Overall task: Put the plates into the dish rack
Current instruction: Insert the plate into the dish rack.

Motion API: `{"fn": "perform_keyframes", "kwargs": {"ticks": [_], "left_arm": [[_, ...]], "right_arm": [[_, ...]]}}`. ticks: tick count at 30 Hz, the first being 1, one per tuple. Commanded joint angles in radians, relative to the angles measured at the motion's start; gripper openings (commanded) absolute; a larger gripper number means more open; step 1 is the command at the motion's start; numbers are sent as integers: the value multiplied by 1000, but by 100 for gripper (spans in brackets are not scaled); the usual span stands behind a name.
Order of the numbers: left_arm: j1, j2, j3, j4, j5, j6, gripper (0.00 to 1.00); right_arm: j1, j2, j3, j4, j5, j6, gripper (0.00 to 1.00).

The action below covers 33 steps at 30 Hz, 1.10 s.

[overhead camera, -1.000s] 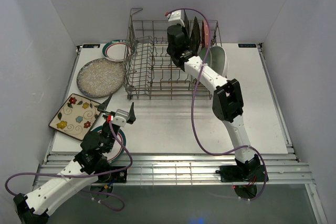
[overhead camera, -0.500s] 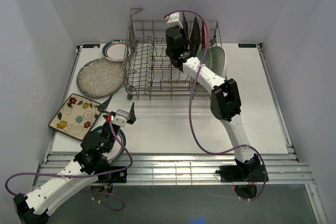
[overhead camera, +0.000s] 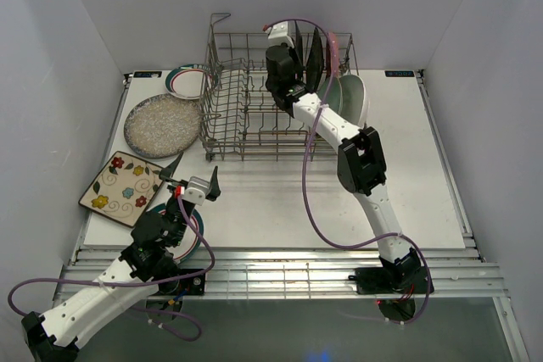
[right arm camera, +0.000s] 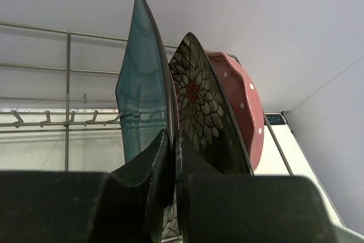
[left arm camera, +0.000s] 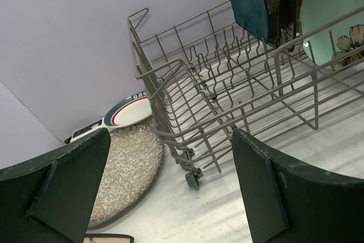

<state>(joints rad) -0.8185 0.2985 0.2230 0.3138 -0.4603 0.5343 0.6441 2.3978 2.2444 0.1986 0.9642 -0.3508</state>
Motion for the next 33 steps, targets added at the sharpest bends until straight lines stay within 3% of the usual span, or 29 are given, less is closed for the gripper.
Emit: {"fn": "perform_keyframes", "kwargs": {"ticks": [1, 23, 33], "left_arm": [[-4, 4, 3, -12, 9, -11, 98], [-4, 17, 4, -16, 9, -10, 98], [-4, 17, 4, -18, 6, -11, 98]], "right_arm": [[12, 9, 58, 111, 47, -43, 8], [22, 31, 18, 96, 73, -33, 8], [-26, -37, -25, -71, -2, 205, 8]]}}
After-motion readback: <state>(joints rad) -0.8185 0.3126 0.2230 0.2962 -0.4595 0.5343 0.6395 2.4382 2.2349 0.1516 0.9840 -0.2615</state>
